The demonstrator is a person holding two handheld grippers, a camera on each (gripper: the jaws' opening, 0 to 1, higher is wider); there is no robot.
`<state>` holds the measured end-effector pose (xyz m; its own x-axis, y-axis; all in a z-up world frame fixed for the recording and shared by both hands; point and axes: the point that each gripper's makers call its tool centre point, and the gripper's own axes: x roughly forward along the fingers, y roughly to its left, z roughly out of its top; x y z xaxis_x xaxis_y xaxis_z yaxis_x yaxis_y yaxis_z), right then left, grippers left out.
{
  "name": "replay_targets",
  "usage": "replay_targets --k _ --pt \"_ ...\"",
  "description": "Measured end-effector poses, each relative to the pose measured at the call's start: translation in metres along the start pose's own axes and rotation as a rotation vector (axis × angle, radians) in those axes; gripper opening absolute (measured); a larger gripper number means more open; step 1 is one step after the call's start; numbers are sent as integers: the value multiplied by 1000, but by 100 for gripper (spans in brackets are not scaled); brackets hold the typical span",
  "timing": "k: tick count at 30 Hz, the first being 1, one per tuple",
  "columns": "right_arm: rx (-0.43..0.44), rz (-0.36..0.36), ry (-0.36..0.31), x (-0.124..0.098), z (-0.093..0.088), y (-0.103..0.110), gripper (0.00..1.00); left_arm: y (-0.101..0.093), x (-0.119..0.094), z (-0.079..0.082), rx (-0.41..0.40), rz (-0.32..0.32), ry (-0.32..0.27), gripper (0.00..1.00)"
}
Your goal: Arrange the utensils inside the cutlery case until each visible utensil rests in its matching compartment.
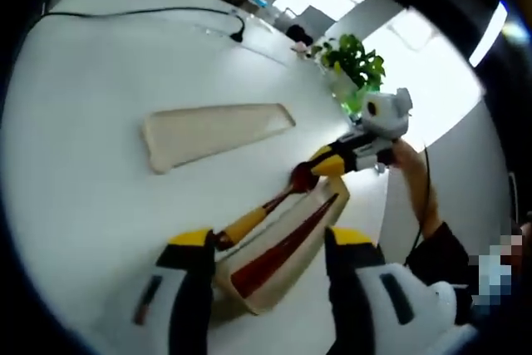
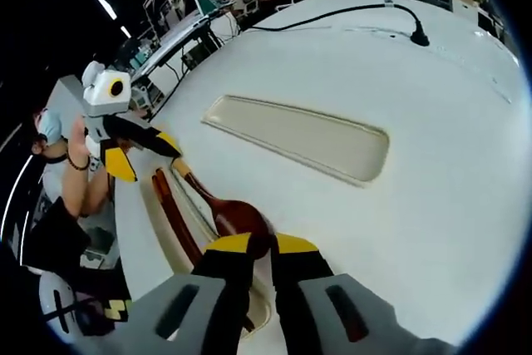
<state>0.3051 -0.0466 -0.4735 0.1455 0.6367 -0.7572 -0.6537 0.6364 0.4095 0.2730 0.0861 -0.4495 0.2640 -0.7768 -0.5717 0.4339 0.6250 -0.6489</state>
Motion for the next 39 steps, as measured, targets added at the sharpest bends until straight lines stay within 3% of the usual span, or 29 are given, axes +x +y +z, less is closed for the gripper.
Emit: replay_targets --k 8,12,21,25,31,39 --pt "-29 1 -8 3 1 6 6 -3 5 1 -36 -34 -10 51" --pt "-42 35 -31 2 5 11 3 -3 6 0 -31 -36 -12 50" --pt "-168 107 -104 -2 10 25 1 -3 4 1 -28 -65 -30 49" --pt "-274 109 -171 -5 18 24 1 -3 5 3 18 -62 -45 49" --pt "-413 153 -258 -15 24 40 1 -4 4 10 75 -66 -79 48" --pt "-442 137 -297 -20 28 48 1 -8 3 15 134 -73 -107 47"
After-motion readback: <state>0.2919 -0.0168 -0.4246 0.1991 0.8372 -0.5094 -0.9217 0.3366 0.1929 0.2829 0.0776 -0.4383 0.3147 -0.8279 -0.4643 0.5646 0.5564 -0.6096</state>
